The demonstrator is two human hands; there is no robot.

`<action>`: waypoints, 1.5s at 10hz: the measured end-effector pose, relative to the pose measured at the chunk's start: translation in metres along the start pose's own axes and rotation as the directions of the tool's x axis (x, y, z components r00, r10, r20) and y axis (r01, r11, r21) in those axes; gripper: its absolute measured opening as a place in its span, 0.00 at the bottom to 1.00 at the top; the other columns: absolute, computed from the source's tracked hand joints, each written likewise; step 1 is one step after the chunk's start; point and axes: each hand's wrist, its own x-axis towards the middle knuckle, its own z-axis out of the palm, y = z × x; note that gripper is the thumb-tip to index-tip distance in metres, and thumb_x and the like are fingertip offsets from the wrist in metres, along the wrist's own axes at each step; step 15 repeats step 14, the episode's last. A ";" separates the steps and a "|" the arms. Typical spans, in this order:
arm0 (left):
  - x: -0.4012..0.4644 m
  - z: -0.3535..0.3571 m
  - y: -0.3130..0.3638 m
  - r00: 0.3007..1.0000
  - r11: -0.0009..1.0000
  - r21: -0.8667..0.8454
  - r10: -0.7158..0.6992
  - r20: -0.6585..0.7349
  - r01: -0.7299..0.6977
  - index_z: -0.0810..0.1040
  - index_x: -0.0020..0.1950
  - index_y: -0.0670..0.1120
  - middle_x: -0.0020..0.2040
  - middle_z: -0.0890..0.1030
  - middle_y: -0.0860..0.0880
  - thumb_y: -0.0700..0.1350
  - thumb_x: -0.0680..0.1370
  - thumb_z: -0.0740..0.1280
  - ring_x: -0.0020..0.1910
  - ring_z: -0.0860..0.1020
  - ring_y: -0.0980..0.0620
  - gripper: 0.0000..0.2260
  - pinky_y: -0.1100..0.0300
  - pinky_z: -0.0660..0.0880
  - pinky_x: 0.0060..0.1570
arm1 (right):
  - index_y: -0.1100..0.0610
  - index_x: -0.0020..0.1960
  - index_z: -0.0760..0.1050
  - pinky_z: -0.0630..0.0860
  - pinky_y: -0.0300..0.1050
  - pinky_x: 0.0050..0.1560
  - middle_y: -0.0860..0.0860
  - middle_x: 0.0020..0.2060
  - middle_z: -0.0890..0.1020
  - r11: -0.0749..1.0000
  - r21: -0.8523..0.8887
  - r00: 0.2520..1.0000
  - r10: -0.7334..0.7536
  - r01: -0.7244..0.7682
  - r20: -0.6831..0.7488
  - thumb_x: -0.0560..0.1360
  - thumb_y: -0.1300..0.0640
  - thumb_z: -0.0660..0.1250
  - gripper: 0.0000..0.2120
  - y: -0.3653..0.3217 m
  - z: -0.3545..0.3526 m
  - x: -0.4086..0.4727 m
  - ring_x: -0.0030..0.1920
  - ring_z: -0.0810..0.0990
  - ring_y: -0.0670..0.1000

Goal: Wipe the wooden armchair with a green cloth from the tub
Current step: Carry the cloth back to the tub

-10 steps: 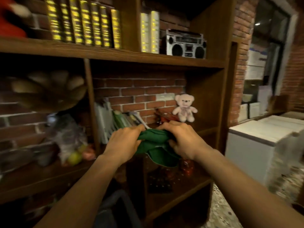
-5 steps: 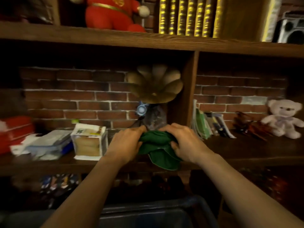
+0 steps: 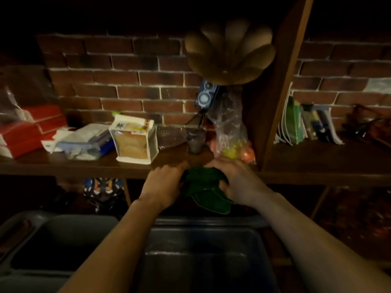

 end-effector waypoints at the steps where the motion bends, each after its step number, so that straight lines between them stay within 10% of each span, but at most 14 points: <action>1: -0.010 0.032 0.003 0.999 0.999 -0.031 -0.029 0.038 0.030 0.71 0.60 0.56 0.55 0.82 0.47 0.45 0.74 0.68 0.51 0.80 0.37 0.16 0.52 0.69 0.41 | 0.47 0.65 0.75 0.75 0.50 0.58 0.49 0.57 0.78 1.000 0.001 0.998 0.028 -0.028 0.055 0.71 0.66 0.70 0.26 0.017 0.022 -0.011 0.58 0.77 0.53; 8: -0.156 0.273 0.015 0.742 0.969 -0.063 -0.141 0.656 0.240 0.70 0.63 0.59 0.59 0.81 0.47 0.46 0.77 0.64 0.55 0.80 0.41 0.16 0.49 0.75 0.52 | 0.45 0.65 0.73 0.78 0.51 0.57 0.51 0.61 0.80 0.929 0.091 0.791 0.252 -0.360 0.557 0.71 0.62 0.70 0.25 0.087 0.252 -0.165 0.60 0.80 0.57; 11: -0.193 0.307 0.023 0.684 0.966 -0.027 -0.162 0.711 0.257 0.68 0.69 0.56 0.68 0.74 0.52 0.48 0.78 0.62 0.63 0.76 0.44 0.19 0.51 0.74 0.55 | 0.43 0.76 0.62 0.71 0.52 0.67 0.48 0.73 0.67 0.958 -0.059 0.702 0.246 -0.279 0.669 0.75 0.58 0.66 0.32 0.084 0.299 -0.206 0.71 0.65 0.57; 15: -0.189 0.292 0.008 0.721 0.980 -0.059 -0.098 0.686 0.190 0.66 0.74 0.59 0.71 0.72 0.55 0.62 0.73 0.62 0.68 0.71 0.49 0.29 0.56 0.66 0.66 | 0.43 0.75 0.64 0.71 0.50 0.67 0.49 0.71 0.71 0.930 -0.020 0.719 0.298 -0.368 0.628 0.77 0.42 0.65 0.28 0.083 0.266 -0.184 0.70 0.69 0.55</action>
